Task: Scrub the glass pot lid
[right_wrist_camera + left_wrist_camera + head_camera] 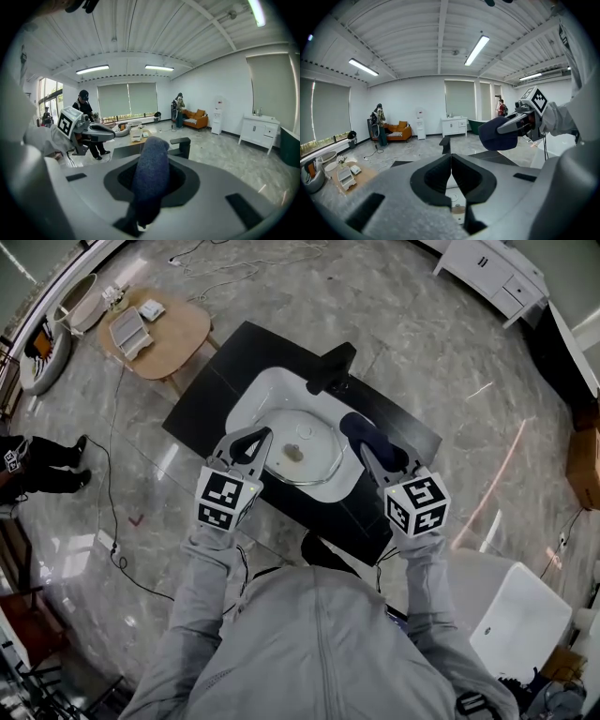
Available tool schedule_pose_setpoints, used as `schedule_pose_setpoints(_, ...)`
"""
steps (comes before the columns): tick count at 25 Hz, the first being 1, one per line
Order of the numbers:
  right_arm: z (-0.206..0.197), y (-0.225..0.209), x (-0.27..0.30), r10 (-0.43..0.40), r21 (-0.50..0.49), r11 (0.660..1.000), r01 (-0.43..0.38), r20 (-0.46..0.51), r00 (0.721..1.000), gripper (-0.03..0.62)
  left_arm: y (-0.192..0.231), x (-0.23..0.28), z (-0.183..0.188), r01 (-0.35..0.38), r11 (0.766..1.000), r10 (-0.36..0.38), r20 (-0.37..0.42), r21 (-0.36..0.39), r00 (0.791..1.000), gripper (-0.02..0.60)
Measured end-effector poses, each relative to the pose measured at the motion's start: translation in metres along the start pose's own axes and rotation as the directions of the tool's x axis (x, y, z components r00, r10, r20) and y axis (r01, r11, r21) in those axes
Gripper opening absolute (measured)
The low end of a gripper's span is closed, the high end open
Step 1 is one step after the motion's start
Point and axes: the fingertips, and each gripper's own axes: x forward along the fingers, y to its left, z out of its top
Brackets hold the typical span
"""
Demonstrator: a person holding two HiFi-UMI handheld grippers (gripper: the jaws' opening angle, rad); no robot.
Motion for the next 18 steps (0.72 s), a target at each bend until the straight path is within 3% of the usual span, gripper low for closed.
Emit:
schedule_pose_setpoints(12, -0.054, -0.041, 0.076, 0.084, 0.016, 0.996, -0.083, -0.159, 0.984, 0.084, 0.019, 0.055, -0.044, -0.011, 0.999, 0.007, -0.121, -0.037, 0.993, 0.028)
schedule_pose_setpoints(18, -0.102, -0.044, 0.119, 0.089, 0.022, 0.996, -0.087, -0.299, 0.95, 0.084, 0.033, 0.071, -0.064, 0.026, 0.998, -0.035, -0.143, -0.061, 0.989, 0.028)
